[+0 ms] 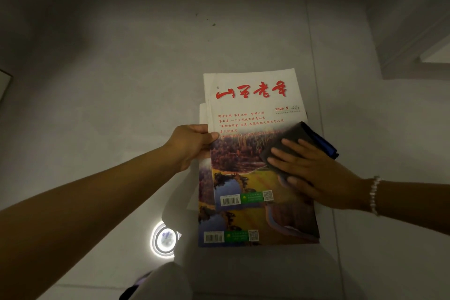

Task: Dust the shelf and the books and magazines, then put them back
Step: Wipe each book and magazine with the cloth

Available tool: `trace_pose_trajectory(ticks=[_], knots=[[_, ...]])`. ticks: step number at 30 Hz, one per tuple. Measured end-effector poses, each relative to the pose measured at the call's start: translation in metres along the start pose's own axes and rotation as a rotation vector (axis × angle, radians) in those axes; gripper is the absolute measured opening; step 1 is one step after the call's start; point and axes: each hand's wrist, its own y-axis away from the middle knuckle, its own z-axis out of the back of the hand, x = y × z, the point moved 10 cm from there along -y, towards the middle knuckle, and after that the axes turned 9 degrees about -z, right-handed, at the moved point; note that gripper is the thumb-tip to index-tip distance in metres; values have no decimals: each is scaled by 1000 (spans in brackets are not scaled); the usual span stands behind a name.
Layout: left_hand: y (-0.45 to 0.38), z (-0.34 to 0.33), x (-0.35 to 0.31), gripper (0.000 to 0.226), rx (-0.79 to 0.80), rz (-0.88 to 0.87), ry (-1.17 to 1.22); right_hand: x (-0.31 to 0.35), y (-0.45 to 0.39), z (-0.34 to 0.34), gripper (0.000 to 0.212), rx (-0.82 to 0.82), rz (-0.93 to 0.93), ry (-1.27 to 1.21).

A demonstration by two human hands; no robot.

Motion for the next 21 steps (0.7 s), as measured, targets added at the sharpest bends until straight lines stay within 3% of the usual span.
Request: trace_pose_trajectory(ticks=[6, 9, 13, 16, 18, 21], knots=[[1, 1, -2, 26, -10, -8, 4, 48, 15, -22, 47, 43, 248, 53], [0, 1, -2, 24, -8, -5, -11, 25, -14, -6, 48, 33, 138, -50], [2, 0, -3, 25, -8, 1, -28, -34, -69, 30, 54, -91, -144, -103], [3, 0, -3, 26, -13, 2, -15, -64, -98, 42, 54, -49, -354, -177], [4, 0, -3, 25, -7, 10, 11, -51, -103, 43, 60, -47, -344, -150], [5, -2, 1, 25, 35, 36, 64, 5, -89, 30, 56, -56, -133, -116]])
